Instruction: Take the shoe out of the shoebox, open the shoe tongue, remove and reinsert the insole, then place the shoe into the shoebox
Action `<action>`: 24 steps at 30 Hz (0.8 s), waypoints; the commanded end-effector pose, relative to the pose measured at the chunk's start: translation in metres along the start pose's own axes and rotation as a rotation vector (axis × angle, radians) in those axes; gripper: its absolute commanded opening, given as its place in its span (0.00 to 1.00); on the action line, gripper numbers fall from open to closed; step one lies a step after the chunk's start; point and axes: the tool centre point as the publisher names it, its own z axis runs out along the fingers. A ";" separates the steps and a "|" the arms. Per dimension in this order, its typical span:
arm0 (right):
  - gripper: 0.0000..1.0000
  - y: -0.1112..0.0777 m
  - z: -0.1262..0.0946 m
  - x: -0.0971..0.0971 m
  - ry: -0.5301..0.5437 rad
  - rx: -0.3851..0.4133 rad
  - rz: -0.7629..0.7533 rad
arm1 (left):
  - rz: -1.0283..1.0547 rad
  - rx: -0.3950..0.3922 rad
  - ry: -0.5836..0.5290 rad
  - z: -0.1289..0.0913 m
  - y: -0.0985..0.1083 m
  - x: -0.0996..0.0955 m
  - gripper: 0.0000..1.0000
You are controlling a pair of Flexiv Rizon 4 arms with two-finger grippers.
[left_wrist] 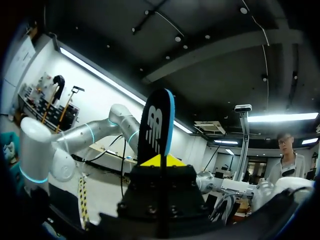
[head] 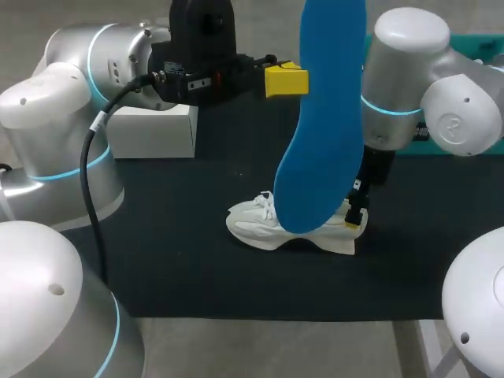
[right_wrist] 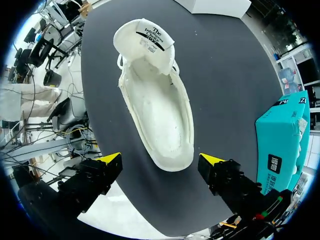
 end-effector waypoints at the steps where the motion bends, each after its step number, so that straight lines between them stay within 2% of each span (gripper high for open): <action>1: 1.00 0.001 -0.005 0.000 -0.007 0.022 -0.013 | 0.000 -0.001 0.000 0.000 0.000 0.000 0.00; 11: 1.00 0.000 -0.012 -0.005 -0.025 0.036 -0.002 | 0.000 -0.001 0.000 0.000 0.000 0.000 0.00; 13: 1.00 -0.001 -0.012 -0.005 -0.024 0.017 0.005 | 0.000 -0.001 0.000 0.000 0.000 0.000 0.00; 24: 1.00 -0.001 -0.012 -0.005 -0.024 0.017 0.005 | 0.000 -0.001 0.000 0.000 0.000 0.000 0.00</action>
